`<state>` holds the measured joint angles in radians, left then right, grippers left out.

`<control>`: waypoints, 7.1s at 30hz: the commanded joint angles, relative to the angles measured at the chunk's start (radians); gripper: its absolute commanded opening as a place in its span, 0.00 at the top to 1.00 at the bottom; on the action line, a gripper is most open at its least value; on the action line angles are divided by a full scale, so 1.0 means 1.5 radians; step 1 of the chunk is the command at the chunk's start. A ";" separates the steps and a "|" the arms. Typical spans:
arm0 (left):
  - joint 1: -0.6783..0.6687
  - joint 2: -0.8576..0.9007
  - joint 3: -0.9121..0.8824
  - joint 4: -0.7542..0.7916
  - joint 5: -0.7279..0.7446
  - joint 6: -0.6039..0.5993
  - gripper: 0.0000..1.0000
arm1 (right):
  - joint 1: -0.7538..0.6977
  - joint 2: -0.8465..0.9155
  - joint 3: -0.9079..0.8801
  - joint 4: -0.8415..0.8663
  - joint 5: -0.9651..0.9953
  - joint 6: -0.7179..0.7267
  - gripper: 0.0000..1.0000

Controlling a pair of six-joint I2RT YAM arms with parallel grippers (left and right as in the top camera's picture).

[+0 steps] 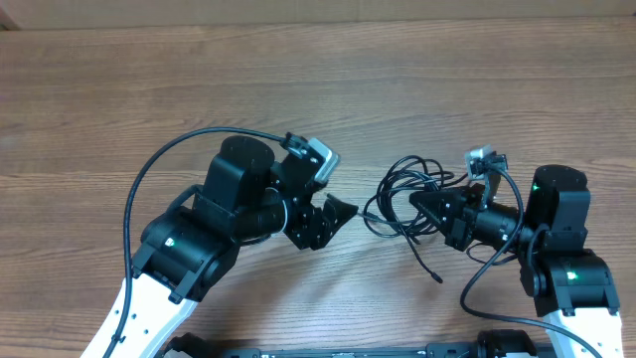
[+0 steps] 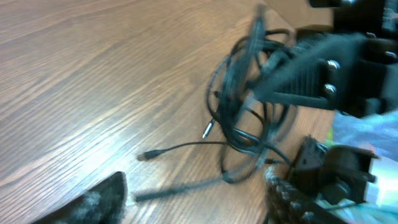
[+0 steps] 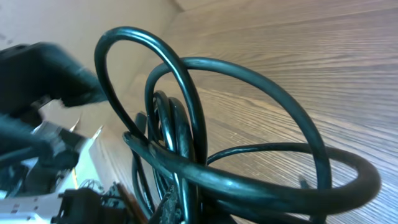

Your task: Untangle cables

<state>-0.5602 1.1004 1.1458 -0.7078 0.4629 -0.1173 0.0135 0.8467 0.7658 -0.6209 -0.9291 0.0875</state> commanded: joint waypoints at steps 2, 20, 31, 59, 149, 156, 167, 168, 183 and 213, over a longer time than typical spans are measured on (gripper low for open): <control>0.002 0.008 0.012 0.017 -0.052 -0.049 0.19 | -0.002 -0.003 0.010 0.007 -0.088 -0.065 0.96; 0.002 0.092 0.012 0.098 0.142 -0.056 0.29 | -0.002 -0.003 0.010 0.015 -0.109 -0.065 0.96; 0.002 0.092 0.012 0.094 0.166 -0.044 0.30 | -0.002 -0.003 0.010 -0.008 -0.026 -0.056 0.96; 0.013 0.094 0.012 0.081 0.138 -0.062 0.33 | -0.003 -0.005 0.010 0.007 -0.038 -0.024 0.96; -0.021 0.140 0.014 0.186 0.254 0.009 0.96 | -0.003 -0.039 0.010 -0.102 0.279 -0.021 0.96; 0.017 0.124 0.015 0.186 0.403 0.021 0.96 | -0.003 -0.039 0.010 -0.104 0.386 0.074 0.96; 0.031 0.124 0.015 0.202 0.582 0.079 0.96 | -0.003 -0.039 0.010 -0.105 0.446 0.137 0.60; 0.033 0.124 0.015 0.204 0.581 0.079 0.96 | -0.003 -0.039 0.010 -0.107 0.446 0.137 0.53; 0.120 0.124 0.015 0.206 0.492 0.027 0.96 | -0.003 -0.039 0.010 -0.114 0.443 0.136 0.00; 0.036 0.125 0.015 0.283 0.369 -0.064 0.96 | -0.002 -0.039 0.010 -0.058 0.097 -0.056 0.00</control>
<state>-0.4698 1.3167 1.1461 -0.3145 1.0092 -0.2092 0.0135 0.7902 0.7753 -0.7158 -0.7536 0.0177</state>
